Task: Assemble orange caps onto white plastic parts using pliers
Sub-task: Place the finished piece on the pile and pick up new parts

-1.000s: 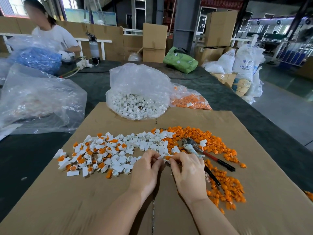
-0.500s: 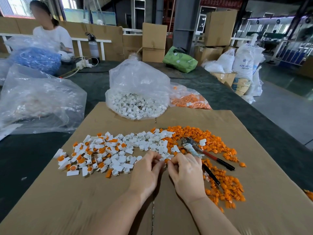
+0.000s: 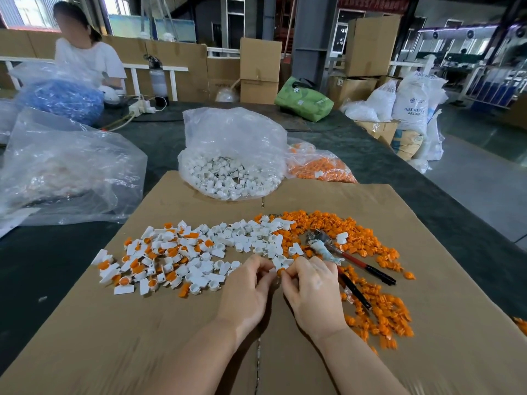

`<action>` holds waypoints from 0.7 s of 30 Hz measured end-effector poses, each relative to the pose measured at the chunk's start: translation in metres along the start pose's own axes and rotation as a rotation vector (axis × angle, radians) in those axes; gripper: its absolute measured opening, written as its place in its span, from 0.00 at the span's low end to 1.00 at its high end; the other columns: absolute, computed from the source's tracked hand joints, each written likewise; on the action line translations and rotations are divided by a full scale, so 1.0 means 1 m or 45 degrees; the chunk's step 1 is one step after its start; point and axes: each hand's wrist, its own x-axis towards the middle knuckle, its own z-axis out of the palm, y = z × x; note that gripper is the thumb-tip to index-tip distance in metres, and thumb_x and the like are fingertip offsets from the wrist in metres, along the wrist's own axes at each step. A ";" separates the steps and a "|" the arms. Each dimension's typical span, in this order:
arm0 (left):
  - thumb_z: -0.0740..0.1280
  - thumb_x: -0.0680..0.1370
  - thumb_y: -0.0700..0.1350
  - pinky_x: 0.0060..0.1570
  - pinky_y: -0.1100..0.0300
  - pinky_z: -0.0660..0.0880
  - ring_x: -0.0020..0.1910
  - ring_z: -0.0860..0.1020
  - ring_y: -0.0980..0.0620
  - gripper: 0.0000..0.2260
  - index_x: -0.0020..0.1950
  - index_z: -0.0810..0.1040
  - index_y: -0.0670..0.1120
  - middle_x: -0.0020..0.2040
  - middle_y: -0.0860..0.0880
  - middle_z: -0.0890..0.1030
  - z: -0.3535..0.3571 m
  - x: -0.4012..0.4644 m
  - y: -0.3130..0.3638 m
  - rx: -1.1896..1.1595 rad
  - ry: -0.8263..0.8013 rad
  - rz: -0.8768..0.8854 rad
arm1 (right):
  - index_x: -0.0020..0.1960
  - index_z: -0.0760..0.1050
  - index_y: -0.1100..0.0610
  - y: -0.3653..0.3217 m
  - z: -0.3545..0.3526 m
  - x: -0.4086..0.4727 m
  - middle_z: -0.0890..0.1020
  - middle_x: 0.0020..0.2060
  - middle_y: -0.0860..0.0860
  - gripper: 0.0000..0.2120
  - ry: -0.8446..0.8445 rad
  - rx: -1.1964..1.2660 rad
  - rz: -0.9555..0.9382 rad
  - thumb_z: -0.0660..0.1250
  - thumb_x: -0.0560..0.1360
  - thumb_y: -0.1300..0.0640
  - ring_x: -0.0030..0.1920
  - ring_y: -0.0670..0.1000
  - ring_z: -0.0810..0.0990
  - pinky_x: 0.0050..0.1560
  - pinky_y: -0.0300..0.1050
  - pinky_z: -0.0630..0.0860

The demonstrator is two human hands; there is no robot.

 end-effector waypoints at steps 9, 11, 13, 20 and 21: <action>0.66 0.78 0.43 0.39 0.72 0.71 0.41 0.78 0.58 0.02 0.46 0.77 0.49 0.40 0.52 0.80 0.000 0.002 -0.002 -0.112 -0.006 -0.091 | 0.30 0.71 0.59 -0.001 -0.001 0.000 0.72 0.25 0.50 0.14 -0.009 0.023 -0.007 0.77 0.64 0.65 0.29 0.52 0.72 0.36 0.51 0.71; 0.66 0.78 0.44 0.39 0.72 0.71 0.41 0.77 0.59 0.03 0.45 0.76 0.51 0.40 0.53 0.80 0.001 0.002 -0.002 -0.077 -0.015 -0.074 | 0.30 0.71 0.59 -0.001 -0.001 0.000 0.72 0.25 0.51 0.14 -0.009 0.015 -0.006 0.77 0.64 0.65 0.29 0.53 0.72 0.36 0.51 0.71; 0.66 0.78 0.45 0.39 0.72 0.70 0.41 0.77 0.61 0.05 0.43 0.75 0.54 0.40 0.55 0.79 0.001 0.000 -0.002 -0.011 -0.015 -0.037 | 0.30 0.71 0.59 0.000 -0.001 -0.001 0.72 0.25 0.51 0.14 -0.010 0.005 -0.021 0.77 0.64 0.65 0.28 0.53 0.72 0.36 0.51 0.71; 0.67 0.77 0.42 0.39 0.69 0.73 0.38 0.78 0.56 0.02 0.45 0.78 0.48 0.38 0.51 0.81 0.000 0.004 -0.001 -0.265 0.004 -0.128 | 0.34 0.76 0.58 0.002 0.000 -0.001 0.76 0.28 0.48 0.09 -0.089 0.143 0.051 0.73 0.70 0.61 0.34 0.49 0.71 0.42 0.45 0.65; 0.67 0.77 0.41 0.41 0.68 0.74 0.39 0.79 0.56 0.03 0.45 0.78 0.48 0.38 0.50 0.80 0.000 0.004 0.000 -0.317 0.017 -0.148 | 0.36 0.77 0.57 0.003 0.000 -0.001 0.76 0.30 0.46 0.07 -0.104 0.196 0.086 0.72 0.72 0.60 0.36 0.48 0.71 0.44 0.44 0.64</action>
